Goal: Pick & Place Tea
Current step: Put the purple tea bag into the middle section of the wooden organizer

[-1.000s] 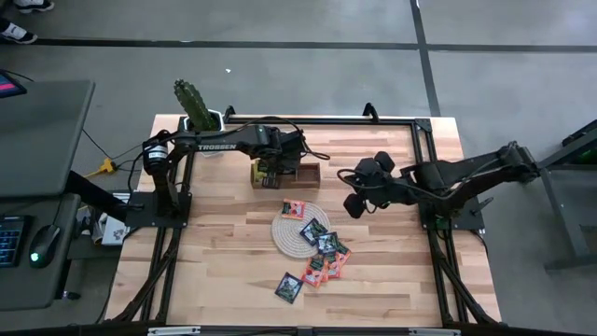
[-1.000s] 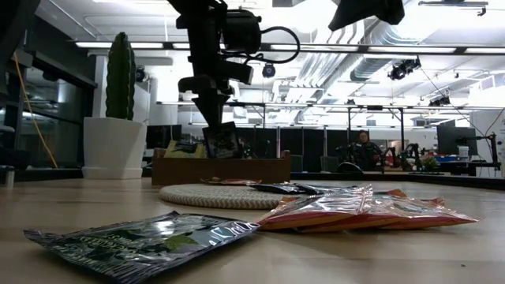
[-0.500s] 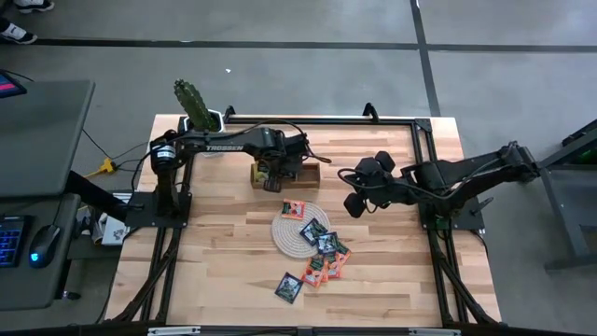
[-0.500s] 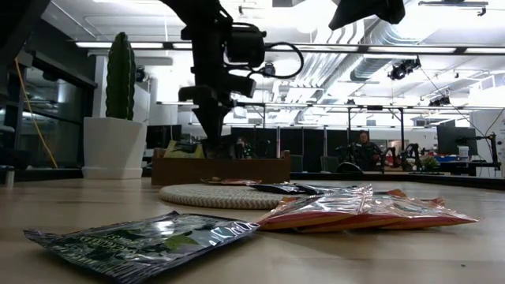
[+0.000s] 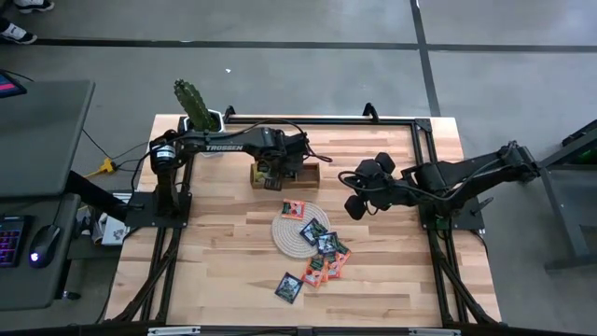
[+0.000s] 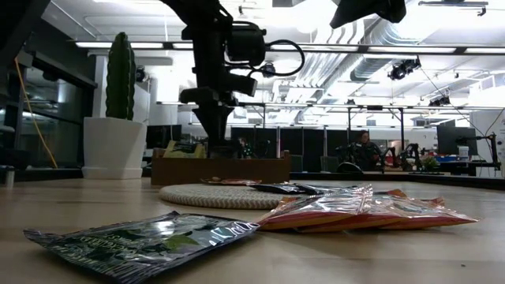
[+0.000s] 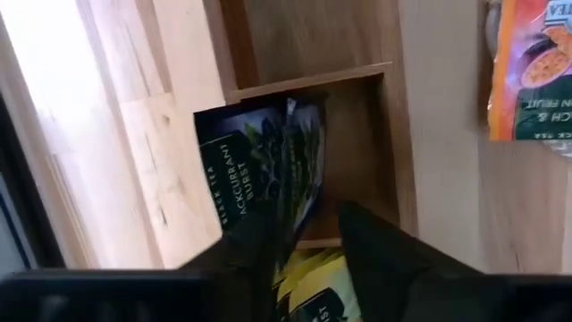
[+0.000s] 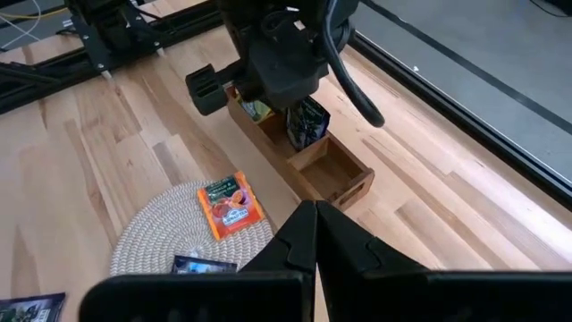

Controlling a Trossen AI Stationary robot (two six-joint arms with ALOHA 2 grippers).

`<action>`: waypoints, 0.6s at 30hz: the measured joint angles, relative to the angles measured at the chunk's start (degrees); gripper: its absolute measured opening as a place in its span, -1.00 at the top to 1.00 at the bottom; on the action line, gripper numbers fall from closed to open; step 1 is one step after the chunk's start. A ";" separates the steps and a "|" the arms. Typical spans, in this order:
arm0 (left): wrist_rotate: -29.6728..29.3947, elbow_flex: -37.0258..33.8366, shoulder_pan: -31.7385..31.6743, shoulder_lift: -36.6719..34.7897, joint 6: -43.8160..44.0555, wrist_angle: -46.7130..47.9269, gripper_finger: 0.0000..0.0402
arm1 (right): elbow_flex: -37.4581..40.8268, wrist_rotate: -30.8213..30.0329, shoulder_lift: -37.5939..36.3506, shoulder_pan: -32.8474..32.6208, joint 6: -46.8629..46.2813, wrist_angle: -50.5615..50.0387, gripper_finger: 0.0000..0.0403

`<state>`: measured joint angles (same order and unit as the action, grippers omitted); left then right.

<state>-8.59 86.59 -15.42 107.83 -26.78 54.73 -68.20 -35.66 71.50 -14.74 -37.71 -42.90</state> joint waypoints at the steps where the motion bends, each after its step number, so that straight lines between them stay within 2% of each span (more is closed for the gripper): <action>1: -0.75 0.00 0.00 0.00 -0.01 0.16 0.34 | 0.00 0.00 0.00 0.00 0.00 -0.20 1.00; 5: -3.90 1.28 0.00 0.00 -1.22 2.68 0.10 | 0.00 0.22 0.00 0.00 0.00 -0.30 1.00; 8: -7.58 4.80 0.02 0.00 -3.31 5.10 0.01 | 0.00 0.76 0.15 0.00 0.00 -0.33 1.00; 13: -11.74 11.88 0.00 -0.05 -4.64 7.04 -0.02 | 0.01 1.56 0.20 0.00 -0.29 -0.62 1.00; 18: -11.22 17.40 0.02 -0.35 -4.23 12.20 -0.02 | 0.00 3.07 0.20 -0.28 -2.26 -2.74 1.00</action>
<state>-19.82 103.98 -15.40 107.48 -31.01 66.93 -68.20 -32.59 71.70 -15.03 -39.98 -45.64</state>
